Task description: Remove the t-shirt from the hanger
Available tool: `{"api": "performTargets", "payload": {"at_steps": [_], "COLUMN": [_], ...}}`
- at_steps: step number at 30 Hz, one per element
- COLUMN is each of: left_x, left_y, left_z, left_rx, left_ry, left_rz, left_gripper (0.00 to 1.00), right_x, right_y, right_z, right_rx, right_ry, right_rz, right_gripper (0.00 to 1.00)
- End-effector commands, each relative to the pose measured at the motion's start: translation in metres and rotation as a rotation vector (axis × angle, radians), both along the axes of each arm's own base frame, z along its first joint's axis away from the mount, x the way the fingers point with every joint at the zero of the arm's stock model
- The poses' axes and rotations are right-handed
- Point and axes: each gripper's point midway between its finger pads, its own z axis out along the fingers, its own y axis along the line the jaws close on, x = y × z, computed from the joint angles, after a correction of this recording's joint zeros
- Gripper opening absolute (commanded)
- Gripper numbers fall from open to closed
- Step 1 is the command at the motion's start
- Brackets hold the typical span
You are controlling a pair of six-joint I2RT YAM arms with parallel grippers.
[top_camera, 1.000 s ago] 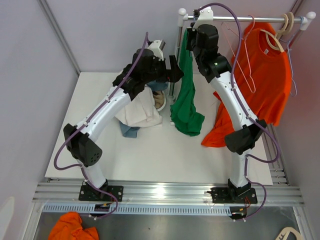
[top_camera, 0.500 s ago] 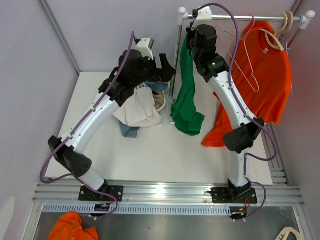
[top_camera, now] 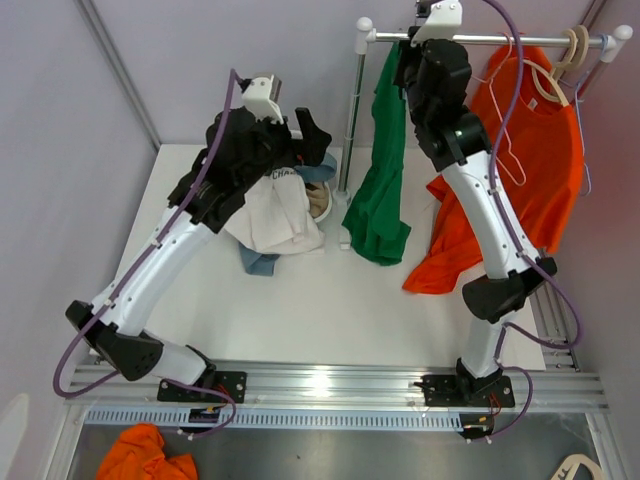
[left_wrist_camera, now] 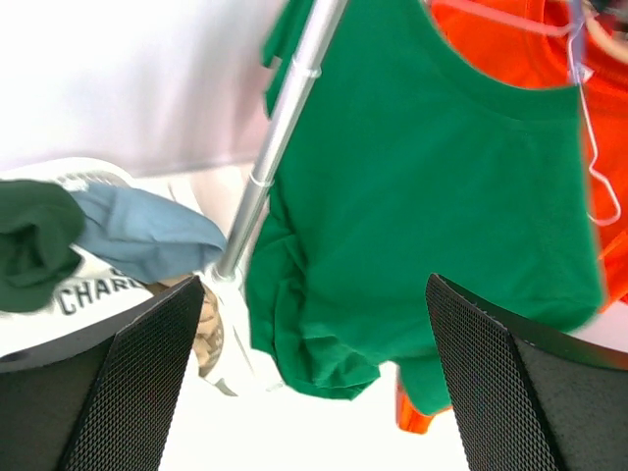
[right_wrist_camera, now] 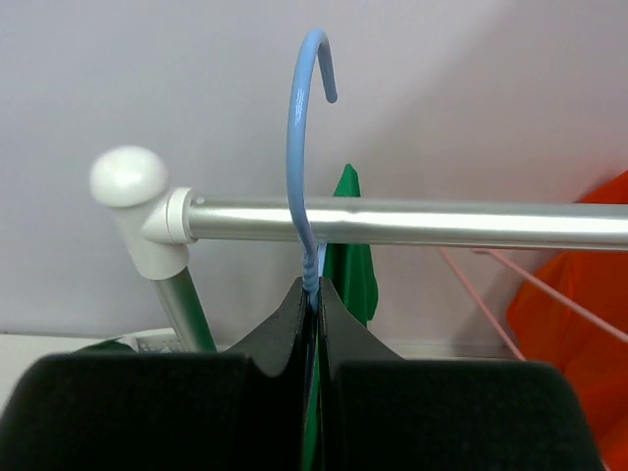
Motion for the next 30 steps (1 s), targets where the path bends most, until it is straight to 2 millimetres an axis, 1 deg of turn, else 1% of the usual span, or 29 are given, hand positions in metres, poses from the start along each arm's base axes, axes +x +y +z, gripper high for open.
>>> {"api": "performTargets", "payload": {"at_steps": [1,2,3,4,5,6,7,8,9,10,11,12,13,14,15,16,17,18,19,20,21,22,23,24,25,26,27,28,30], "left_x": [-0.018,-0.021,-0.025,-0.031,-0.034,-0.044,-0.052,-0.059,-0.074,-0.085,-0.094,-0.111,-0.117,-0.127,-0.143,-0.146,-0.155,-0.166,-0.17,-0.18,-0.183,-0.188,-0.196,-0.2,-0.203,-0.205,-0.205,-0.204,-0.198], "left_y": [0.02,0.019,0.016,0.016,0.015,0.007,0.015,0.012,-0.002,0.005,0.002,-0.008,-0.013,-0.009,-0.019,-0.024,-0.026,-0.036,-0.039,-0.049,-0.053,-0.058,-0.067,-0.073,-0.077,-0.081,-0.087,-0.088,-0.093], "left_z": [0.037,0.038,0.035,0.042,0.038,0.031,0.038,0.032,0.02,0.018,0.027,0.029,0.008,0.02,0.02,-0.006,0.001,-0.015,-0.019,-0.052,-0.054,-0.061,-0.095,-0.092,-0.098,-0.116,-0.128,-0.136,-0.141], "left_rx": [-0.017,-0.02,-0.015,-0.022,-0.008,0.004,-0.007,-0.003,0.007,0.011,-0.015,-0.026,0.021,-0.006,-0.008,0.06,0.036,0.046,0.05,0.092,0.073,0.07,0.116,0.079,0.09,0.109,0.113,0.125,0.142], "left_ry": [-0.11,-0.115,-0.113,-0.132,-0.136,-0.128,-0.148,-0.156,-0.153,-0.178,-0.216,-0.236,-0.234,-0.274,-0.296,-0.303,-0.343,-0.351,-0.366,-0.346,-0.353,-0.35,-0.33,-0.358,-0.386,-0.387,-0.39,-0.385,-0.385], "left_rz": [0.035,0.026,0.014,0.009,0.009,-0.005,0.034,0.029,-0.01,0.003,-0.01,-0.053,-0.072,-0.073,-0.119,-0.138,-0.158,-0.2,-0.214,-0.273,-0.29,-0.312,-0.369,-0.387,-0.405,-0.422,-0.433,-0.428,-0.41], "left_gripper": [1.0,0.99,0.99,1.0,1.0,1.0,0.99,0.99,1.0,1.0,0.99,0.99,0.99,0.99,1.0,1.0,0.99,0.99,1.0,0.99,1.0,1.0,1.0,1.0,1.0,0.99,0.99,1.0,0.99], "right_x": [-0.039,-0.041,-0.043,-0.045,-0.048,-0.057,-0.058,-0.067,-0.082,-0.085,-0.093,-0.102,-0.105,-0.107,-0.11,-0.113,-0.114,-0.115,-0.117,-0.117,-0.118,-0.12,-0.121,-0.122,-0.124,-0.126,-0.126,-0.127,-0.129], "right_y": [-0.022,-0.024,-0.027,-0.027,-0.039,-0.045,-0.045,-0.039,-0.052,-0.051,-0.046,-0.054,-0.052,-0.05,-0.051,-0.053,-0.052,-0.05,-0.049,-0.048,-0.046,-0.045,-0.045,-0.044,-0.042,-0.042,-0.041,-0.041,-0.04], "right_z": [0.05,0.047,0.039,0.031,0.023,0.021,0.003,-0.005,-0.001,-0.02,-0.024,-0.028,-0.034,-0.04,-0.048,-0.047,-0.053,-0.055,-0.053,-0.055,-0.055,-0.053,-0.053,-0.053,-0.053,-0.051,-0.051,-0.051,-0.05], "right_rx": [0.064,0.071,0.071,0.095,0.12,0.134,0.122,0.135,0.161,0.143,0.184,0.185,0.19,0.225,0.217,0.234,0.243,0.252,0.263,0.271,0.277,0.285,0.285,0.293,0.295,0.3,0.306,0.31,0.314], "right_ry": [-0.096,-0.081,-0.049,-0.024,-0.002,0.006,0.044,0.058,0.042,0.071,0.072,0.087,0.104,0.113,0.14,0.14,0.147,0.149,0.148,0.15,0.154,0.154,0.158,0.159,0.161,0.161,0.162,0.162,0.165], "right_rz": [-0.035,-0.05,-0.073,-0.1,-0.188,-0.224,-0.267,-0.288,-0.366,-0.404,-0.413,-0.449,-0.447,-0.442,-0.445,-0.44,-0.432,-0.418,-0.394,-0.384,-0.372,-0.361,-0.354,-0.35,-0.338,-0.331,-0.325,-0.322,-0.312], "right_gripper": [0.0,0.0,0.0,0.0,0.0,0.0,0.0,0.0,0.0,0.0,0.0,0.0,0.0,0.0,0.0,0.0,0.0,0.0,0.0,0.0,0.0,0.0,0.0,0.0,0.0,0.0,0.0,0.0,0.0]}}
